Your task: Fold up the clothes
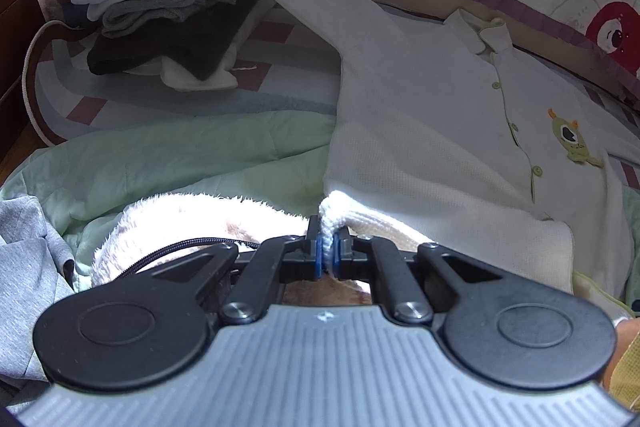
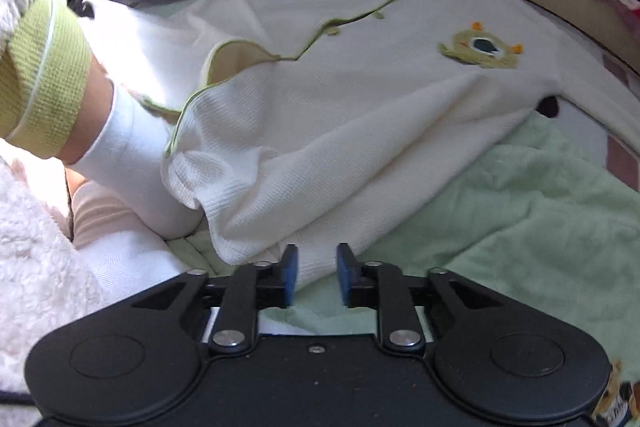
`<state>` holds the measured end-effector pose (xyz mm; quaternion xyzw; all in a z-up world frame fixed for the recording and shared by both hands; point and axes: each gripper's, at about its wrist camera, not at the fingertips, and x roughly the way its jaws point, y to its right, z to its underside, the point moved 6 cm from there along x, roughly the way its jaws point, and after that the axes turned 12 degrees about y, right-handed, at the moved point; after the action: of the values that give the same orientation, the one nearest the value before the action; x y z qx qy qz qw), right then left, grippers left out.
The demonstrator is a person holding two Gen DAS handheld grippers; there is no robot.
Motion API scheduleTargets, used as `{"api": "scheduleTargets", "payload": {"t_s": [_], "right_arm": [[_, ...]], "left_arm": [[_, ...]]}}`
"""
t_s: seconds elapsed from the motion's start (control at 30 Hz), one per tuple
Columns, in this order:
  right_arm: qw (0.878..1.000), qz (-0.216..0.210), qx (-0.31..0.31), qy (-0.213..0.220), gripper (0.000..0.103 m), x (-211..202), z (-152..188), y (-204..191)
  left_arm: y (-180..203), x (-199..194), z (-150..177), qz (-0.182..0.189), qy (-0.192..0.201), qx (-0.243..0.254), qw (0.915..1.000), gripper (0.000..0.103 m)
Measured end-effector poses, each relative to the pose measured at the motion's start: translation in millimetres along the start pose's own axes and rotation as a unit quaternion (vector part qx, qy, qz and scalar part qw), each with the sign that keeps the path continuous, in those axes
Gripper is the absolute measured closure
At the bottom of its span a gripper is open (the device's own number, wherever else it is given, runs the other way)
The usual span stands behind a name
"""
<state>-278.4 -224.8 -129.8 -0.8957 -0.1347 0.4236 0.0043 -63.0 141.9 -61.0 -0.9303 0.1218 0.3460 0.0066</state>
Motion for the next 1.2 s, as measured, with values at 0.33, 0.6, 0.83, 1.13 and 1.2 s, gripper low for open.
{"api": "scheduleTargets", "payload": {"t_s": [0.33, 0.6, 0.83, 1.13, 1.2], "right_arm": [[0.998, 0.012, -0.064, -0.019, 0.055, 42.0, 19.2, -15.5], [0.997, 0.030, -0.074, 0.001, 0.100, 39.3, 25.1, -11.5], [0.976, 0.029, 0.201, 0.080, 0.100, -42.7, 41.8, 22.7], [0.956, 0.097, 0.272, 0.060, 0.094, -28.2, 76.6, 33.8], [0.972, 0.083, 0.203, 0.084, 0.093, -29.7, 59.7, 22.9]], "left_arm": [[8.1, 2.9, -6.1, -0.013, 0.013, 0.006, 0.9998, 0.096], [9.1, -3.6, -13.5, -0.018, 0.026, 0.009, 0.9995, 0.096], [7.5, -10.2, -13.6, -0.018, 0.029, -0.001, 0.9994, 0.096], [5.7, -0.1, 1.9, -0.015, 0.006, -0.014, 0.9998, 0.096], [5.2, -0.9, 1.8, -0.015, 0.007, -0.016, 0.9997, 0.096]]}}
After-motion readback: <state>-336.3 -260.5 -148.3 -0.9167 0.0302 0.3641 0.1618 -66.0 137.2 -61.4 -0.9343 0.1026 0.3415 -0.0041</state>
